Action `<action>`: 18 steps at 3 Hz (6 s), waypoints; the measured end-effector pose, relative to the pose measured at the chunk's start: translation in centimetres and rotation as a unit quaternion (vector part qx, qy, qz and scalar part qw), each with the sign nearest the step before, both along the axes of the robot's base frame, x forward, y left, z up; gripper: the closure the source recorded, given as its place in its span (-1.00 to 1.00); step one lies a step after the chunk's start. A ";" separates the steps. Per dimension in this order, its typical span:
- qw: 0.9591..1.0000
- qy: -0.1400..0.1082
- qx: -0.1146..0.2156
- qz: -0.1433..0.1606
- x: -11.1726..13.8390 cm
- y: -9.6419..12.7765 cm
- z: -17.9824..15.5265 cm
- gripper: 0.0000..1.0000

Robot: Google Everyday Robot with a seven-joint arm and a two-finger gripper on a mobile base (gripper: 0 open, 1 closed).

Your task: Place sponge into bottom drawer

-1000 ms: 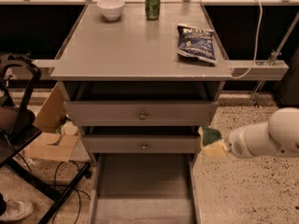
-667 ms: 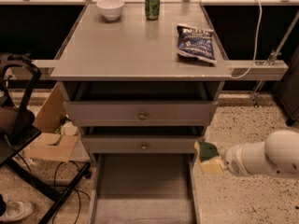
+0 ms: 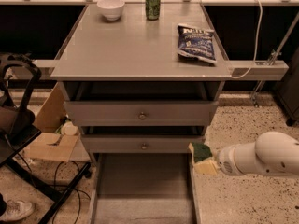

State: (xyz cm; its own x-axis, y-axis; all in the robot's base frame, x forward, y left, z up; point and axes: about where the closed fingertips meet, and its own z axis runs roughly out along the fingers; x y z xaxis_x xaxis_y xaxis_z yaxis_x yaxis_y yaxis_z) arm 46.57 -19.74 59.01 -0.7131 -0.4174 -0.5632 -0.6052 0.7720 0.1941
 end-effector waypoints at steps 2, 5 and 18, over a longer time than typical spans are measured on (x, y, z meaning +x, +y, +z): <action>0.996 -0.006 0.066 0.052 3.3 2.0 -12.0 1.00; 0.980 0.045 0.174 0.079 -1.1 4.4 -27.1 1.00; 0.961 0.001 -0.002 0.276 -0.2 6.3 -20.4 -1.00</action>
Offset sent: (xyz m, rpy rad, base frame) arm 0.0127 0.0410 -0.2927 0.3190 0.1627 0.1448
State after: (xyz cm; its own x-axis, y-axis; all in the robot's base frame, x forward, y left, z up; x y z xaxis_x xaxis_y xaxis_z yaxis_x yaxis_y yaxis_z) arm 46.39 -13.45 38.65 -0.3842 -0.7338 -0.5603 -0.9221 0.3348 0.1938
